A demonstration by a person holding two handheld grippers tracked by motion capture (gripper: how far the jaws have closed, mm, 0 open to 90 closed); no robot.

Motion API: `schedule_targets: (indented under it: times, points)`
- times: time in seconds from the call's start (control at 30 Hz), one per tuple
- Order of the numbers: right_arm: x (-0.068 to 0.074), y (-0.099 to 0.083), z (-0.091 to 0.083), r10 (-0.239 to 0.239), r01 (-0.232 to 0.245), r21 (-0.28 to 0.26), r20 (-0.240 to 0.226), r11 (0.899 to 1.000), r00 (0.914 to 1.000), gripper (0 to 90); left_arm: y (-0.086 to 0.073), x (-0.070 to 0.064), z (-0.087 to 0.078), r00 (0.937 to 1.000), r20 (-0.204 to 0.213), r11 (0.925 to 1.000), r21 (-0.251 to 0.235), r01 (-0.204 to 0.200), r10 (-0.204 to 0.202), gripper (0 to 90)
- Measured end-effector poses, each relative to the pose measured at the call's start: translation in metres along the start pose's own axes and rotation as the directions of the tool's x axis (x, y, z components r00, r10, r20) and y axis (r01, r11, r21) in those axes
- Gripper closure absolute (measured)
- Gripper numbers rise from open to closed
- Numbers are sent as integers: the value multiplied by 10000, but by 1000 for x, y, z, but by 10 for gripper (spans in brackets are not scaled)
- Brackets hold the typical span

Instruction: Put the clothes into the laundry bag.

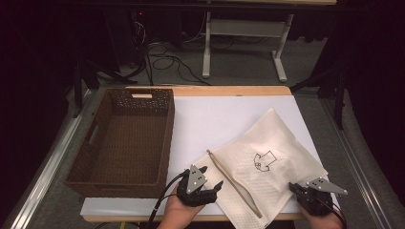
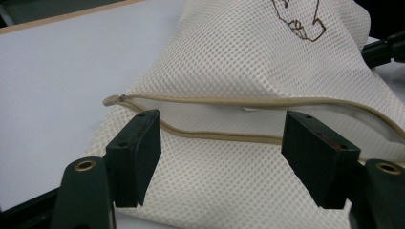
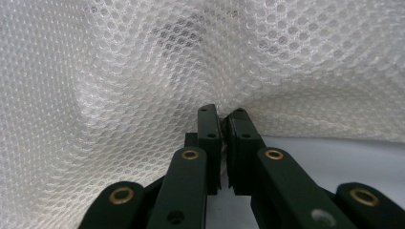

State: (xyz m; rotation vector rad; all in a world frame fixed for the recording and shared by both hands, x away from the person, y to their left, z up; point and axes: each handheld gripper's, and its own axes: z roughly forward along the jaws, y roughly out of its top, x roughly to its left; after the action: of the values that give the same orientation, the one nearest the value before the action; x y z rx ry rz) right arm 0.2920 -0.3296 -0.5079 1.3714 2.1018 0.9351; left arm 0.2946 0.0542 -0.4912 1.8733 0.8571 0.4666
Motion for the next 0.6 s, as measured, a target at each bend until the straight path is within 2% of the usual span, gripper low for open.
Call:
schedule_targets:
  times: [0.13, 0.3, 0.37, 0.43, 0.5, 0.6]
  points:
    - [-13, 1, -2, 123, -114, -233, 380, 9997, 9992, 875, -2, 5, 3, 9998, -177, 9999, 158, 29, -26, 310]
    - [-29, 4, -1, 281, -254, -365, 757, 9990, 9967, 875, -7, 12, 11, 9994, -358, 9972, 744, -10, 36, 361]
    - [-33, 5, 1, 284, -254, -360, 829, 9990, 9962, 874, -9, 14, 17, 9992, -358, 9947, 1020, -121, 158, 452]
    - [-34, 5, 3, 300, -271, -352, 859, 9990, 9958, 874, -9, 17, 25, 9995, -262, 9892, 1463, -126, 166, 493]
    - [-34, 5, 4, 299, -267, -389, 847, 9989, 9960, 873, -10, 20, 32, 9998, -153, 9865, 1632, -129, 156, 550]
    - [-33, 6, 5, 299, -272, -330, 840, 9991, 9960, 873, -12, 21, 39, 9999, -22, 9836, 1798, -159, 165, 712]
